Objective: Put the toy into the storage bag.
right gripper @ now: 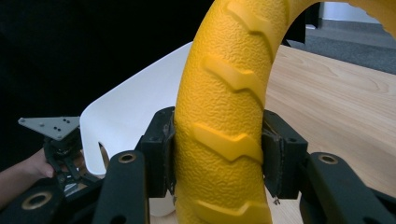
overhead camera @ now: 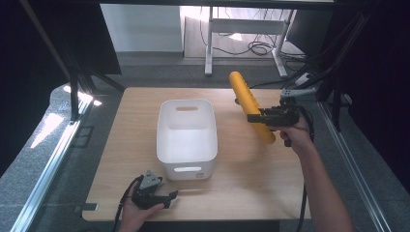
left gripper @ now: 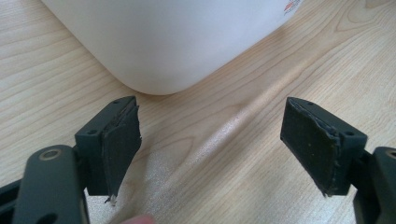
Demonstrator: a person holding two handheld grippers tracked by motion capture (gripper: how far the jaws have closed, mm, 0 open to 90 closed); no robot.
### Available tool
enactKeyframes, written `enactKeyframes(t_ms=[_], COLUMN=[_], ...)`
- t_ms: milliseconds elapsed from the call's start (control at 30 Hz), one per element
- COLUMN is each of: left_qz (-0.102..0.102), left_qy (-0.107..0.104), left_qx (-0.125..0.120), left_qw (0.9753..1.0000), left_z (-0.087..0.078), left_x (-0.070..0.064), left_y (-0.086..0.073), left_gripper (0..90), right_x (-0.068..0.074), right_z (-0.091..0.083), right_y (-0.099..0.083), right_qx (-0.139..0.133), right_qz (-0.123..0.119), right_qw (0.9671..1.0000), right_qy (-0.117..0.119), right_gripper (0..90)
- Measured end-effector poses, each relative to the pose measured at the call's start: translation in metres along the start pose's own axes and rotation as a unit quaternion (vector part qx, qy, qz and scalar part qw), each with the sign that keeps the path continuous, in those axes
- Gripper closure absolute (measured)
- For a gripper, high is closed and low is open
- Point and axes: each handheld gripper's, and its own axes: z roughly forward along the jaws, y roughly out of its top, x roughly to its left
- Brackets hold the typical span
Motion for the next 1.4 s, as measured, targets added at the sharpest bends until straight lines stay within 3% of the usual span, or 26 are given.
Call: enactKeyframes(t_ms=[633, 767, 1400], left_qz=[-0.001, 0.000, 0.001], left_qy=[0.000, -0.001, -0.001], left_qx=[-0.002, 0.000, 0.000], left_qw=[1.0000, 1.0000, 1.0000], left_z=[0.000, 0.000, 0.000], left_x=[0.000, 0.000, -0.001], left_y=[0.000, 0.000, 0.000], left_gripper=[20.2, 20.2, 20.2], right_x=[0.013, 0.018, 0.032], right_z=[0.000, -0.002, -0.006], right_y=[0.001, 0.002, 0.007], right_qx=[-0.037, -0.056, -0.084], right_qz=[-0.009, -0.011, -0.022], right_qw=[0.9990, 0.9980, 0.9954], right_qy=[0.024, 0.028, 0.042], right_gripper=[52.1, 52.1, 52.1])
